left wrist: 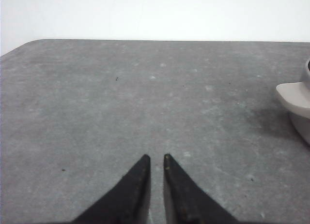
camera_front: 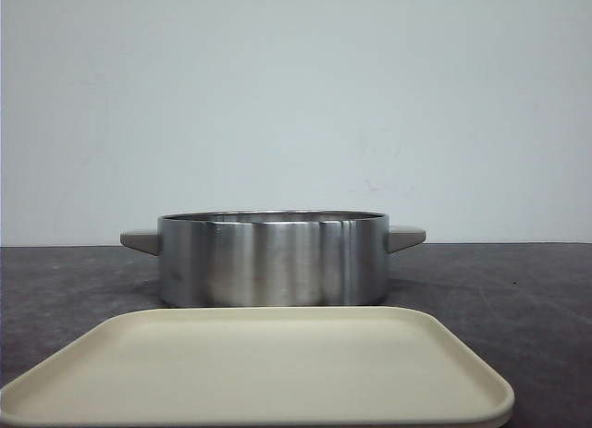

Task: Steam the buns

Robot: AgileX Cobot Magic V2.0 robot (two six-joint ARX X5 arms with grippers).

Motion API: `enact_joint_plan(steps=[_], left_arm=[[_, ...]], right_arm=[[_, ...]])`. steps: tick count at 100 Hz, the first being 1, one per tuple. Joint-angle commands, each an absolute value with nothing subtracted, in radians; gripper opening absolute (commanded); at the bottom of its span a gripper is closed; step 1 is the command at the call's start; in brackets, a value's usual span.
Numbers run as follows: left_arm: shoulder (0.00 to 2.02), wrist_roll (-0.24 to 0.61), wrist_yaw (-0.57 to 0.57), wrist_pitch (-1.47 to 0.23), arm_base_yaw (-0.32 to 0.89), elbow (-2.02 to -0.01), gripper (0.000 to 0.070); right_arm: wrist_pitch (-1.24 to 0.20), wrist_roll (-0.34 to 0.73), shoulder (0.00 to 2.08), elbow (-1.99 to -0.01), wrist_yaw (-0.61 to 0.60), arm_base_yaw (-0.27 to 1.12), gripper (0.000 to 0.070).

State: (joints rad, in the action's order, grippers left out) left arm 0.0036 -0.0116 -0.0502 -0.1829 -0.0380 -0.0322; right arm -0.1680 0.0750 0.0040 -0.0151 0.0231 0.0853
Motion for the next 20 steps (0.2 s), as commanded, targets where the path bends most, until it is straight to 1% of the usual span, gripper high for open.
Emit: enact_joint_plan(steps=[1, 20], left_arm=[[0.003, -0.01, -0.048, -0.188, -0.039, -0.014, 0.0], [0.003, -0.01, -0.048, -0.188, -0.039, -0.014, 0.0]], right_arm=[[-0.158, 0.067, 0.004, -0.012, 0.026, 0.088, 0.0018], [-0.158, 0.067, 0.004, -0.012, 0.026, 0.088, 0.0018]])
